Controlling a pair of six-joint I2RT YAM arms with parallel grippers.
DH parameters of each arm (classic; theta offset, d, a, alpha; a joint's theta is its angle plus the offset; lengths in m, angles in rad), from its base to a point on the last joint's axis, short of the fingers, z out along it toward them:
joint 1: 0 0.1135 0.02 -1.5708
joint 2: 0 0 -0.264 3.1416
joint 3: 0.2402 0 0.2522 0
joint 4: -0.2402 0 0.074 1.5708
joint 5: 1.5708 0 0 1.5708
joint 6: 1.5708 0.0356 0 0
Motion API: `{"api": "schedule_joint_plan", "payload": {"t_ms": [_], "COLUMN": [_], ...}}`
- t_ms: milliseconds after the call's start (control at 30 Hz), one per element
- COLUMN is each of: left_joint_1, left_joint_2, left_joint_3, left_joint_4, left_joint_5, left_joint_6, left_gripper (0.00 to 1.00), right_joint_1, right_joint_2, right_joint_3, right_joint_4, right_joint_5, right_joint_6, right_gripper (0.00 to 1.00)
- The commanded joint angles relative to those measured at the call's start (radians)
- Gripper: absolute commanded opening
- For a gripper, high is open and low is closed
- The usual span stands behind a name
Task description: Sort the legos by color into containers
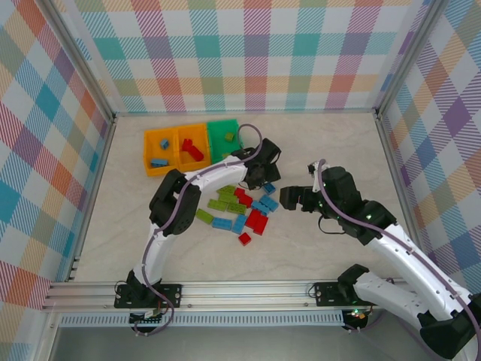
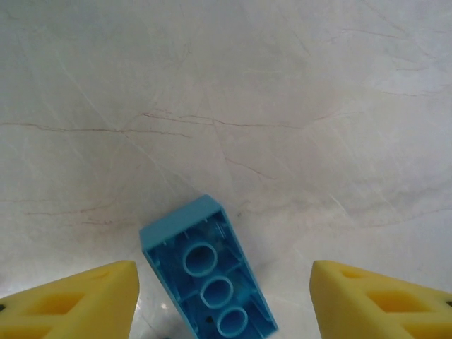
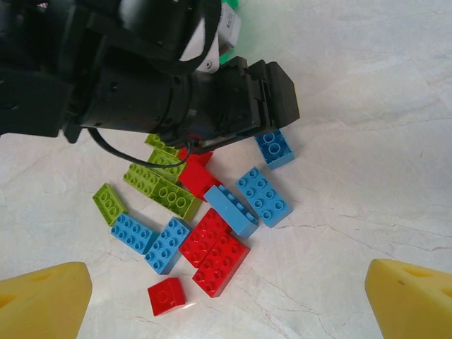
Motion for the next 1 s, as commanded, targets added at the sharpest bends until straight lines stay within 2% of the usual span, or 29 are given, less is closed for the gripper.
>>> {"api": "schedule_joint_plan", "payload": {"t_ms": [0,233,400,500,667,767,967], "left_joint_1": [-0.014,-0.015,-0.014,-0.013,-0.005,0.013,0.12], "left_joint_2": [0.048,0.087,0.057,0.015,-0.098,-0.172,-0.335], "left_joint_3": [0.049,0.077,0.069,0.063,0.056,0.056,-0.016], "left_joint_4": [-0.122,-0.147,-0.137,-0.114,-0.088,-0.1,-0.103], "left_joint_5": [-0.037,-0.023,-0.026,-0.024,-0.066,-0.139,-0.226], "left_joint_6": [0.032,0.075,0.105,0.139,0.229,0.285,0.339], "left_gripper": [0.62,0.44,0.28,0.22,0.19,0.17,0.17], "right_joint_1": [-0.007,-0.007,-0.007,-0.007,-0.007,-0.007,-0.007], "right_joint_2": [-0.023,-0.027,-0.026,-0.022,-0.033,-0.037,-0.024], "right_joint_3": [-0.023,-0.029,-0.031,-0.03,-0.05,-0.066,-0.084], "right_joint_4": [0.008,0.018,0.02,0.02,0.071,0.127,0.192], "right_joint_5": [0.009,0.005,0.002,-0.008,-0.085,-0.157,-0.188], "right_joint_6": [0.007,0.012,0.014,0.014,-0.012,-0.031,-0.043], "right_gripper": [1.0,1.0,1.0,1.0,1.0,1.0,1.0]}}
